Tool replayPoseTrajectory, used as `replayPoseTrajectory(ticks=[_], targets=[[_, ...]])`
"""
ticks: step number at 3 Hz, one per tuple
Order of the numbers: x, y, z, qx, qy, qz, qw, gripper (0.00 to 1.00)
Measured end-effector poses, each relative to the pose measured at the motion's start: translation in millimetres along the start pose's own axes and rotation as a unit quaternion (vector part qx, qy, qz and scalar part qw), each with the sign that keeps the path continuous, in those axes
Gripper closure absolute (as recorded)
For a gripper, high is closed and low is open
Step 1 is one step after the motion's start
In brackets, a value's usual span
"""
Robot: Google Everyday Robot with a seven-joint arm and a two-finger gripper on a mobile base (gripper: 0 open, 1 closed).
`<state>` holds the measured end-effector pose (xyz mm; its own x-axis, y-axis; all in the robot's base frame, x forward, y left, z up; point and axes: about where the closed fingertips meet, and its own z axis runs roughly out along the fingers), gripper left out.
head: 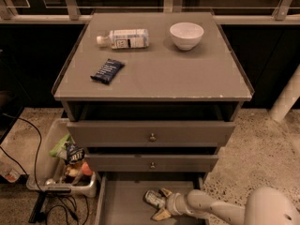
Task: Pick 7up can from bottom drawer and place on counter
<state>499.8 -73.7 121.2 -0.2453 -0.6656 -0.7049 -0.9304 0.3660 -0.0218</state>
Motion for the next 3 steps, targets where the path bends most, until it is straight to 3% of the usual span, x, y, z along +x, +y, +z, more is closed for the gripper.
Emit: replayPoseTrajectory(ticks=[3], targets=[[-1.8, 1.2, -0.3, -0.003, 0.001, 0.000, 1.0000, 0.88]])
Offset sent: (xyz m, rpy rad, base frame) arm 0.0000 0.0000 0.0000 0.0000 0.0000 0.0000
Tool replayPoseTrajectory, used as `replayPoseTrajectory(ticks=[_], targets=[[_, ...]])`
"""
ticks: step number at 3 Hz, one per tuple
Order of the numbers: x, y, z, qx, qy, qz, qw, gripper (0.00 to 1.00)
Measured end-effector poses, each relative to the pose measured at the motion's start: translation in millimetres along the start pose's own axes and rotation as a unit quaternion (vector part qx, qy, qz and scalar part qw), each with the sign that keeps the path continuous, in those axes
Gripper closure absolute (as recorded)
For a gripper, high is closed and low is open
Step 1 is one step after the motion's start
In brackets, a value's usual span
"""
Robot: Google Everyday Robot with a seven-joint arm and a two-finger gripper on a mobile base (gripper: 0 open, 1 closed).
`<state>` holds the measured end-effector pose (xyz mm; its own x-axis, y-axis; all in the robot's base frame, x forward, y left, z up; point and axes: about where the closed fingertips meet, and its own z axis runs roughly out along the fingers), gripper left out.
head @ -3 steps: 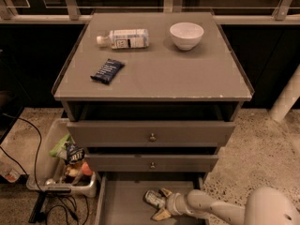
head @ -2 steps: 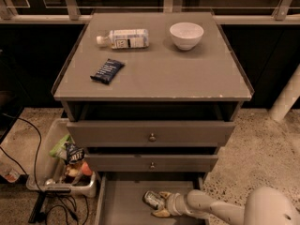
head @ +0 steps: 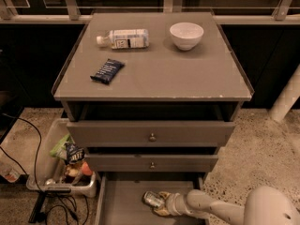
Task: Pick 7up can from bottom drawer and place on counter
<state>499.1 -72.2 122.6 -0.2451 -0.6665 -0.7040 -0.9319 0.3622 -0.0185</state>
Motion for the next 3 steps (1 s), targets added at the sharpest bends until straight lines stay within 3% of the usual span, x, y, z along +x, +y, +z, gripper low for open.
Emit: replayPoseTrajectory(ticks=[1, 3], targets=[[-10, 3, -18, -0.013, 0.005, -0.007, 0.9999, 1.00], [-42, 7, -99, -0.028, -0.007, -0.032, 0.9991, 1.00]])
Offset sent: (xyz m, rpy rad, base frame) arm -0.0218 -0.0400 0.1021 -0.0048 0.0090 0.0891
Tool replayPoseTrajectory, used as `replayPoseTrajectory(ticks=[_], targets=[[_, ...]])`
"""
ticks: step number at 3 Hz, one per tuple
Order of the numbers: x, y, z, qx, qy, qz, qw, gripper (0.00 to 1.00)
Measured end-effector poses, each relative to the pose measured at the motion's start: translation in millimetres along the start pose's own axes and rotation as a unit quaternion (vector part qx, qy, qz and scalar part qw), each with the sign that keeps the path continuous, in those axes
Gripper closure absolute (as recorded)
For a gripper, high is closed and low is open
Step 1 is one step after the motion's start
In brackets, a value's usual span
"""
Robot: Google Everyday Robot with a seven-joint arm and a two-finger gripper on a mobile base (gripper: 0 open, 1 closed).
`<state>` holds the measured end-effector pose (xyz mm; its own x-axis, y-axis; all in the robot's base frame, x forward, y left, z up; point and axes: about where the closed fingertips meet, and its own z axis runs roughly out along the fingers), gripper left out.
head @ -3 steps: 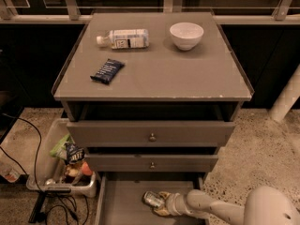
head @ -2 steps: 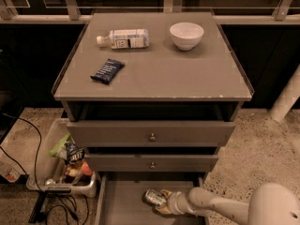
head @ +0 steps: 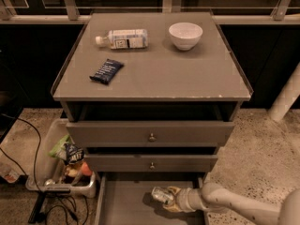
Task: Pick 7up can from bottom drawer and place on counter
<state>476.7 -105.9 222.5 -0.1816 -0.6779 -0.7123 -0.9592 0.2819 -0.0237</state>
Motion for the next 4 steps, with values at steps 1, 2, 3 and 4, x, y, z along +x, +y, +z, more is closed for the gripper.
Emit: replayPoseTrajectory(ticks=[1, 2, 3, 4], targets=[[-21, -3, -50, -0.004, -0.011, -0.019, 0.9997, 1.00], [-49, -6, -109, -0.006, -0.019, -0.037, 0.9991, 1.00], [-79, -10, -168, 0.005, -0.014, -0.058, 0.9982, 1.00], [-120, -11, -226, 0.018, -0.005, -0.087, 0.9960, 1.00]])
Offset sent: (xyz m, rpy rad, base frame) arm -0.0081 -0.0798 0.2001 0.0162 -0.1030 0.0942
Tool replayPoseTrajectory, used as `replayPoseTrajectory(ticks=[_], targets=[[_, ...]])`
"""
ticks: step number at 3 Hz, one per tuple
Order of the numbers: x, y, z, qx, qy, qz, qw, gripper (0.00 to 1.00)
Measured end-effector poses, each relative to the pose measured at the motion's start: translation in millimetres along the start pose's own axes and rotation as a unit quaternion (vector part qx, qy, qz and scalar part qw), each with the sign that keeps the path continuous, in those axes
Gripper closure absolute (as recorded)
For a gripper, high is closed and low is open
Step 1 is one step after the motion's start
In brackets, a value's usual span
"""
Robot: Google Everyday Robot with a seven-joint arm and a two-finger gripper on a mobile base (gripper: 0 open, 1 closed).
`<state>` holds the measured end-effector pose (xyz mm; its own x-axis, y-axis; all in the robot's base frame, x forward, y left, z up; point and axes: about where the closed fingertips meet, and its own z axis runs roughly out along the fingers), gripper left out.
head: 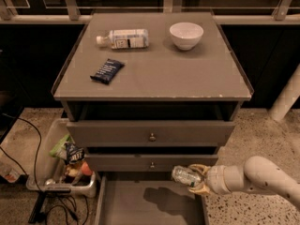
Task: Pick 7up can from bottom drawer and place on counter
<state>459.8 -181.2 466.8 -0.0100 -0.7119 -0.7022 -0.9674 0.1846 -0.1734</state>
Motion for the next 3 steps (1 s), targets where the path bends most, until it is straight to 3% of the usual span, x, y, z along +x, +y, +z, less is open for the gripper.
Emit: replayPoseTrajectory(ticks=[1, 2, 3], targets=[[-46, -9, -57, 0.016, 0.002, -0.027, 0.9995, 1.00], [-85, -15, -92, 0.004, -0.010, -0.053, 0.9986, 1.00], [-85, -15, -92, 0.004, -0.010, -0.053, 0.9986, 1.00]])
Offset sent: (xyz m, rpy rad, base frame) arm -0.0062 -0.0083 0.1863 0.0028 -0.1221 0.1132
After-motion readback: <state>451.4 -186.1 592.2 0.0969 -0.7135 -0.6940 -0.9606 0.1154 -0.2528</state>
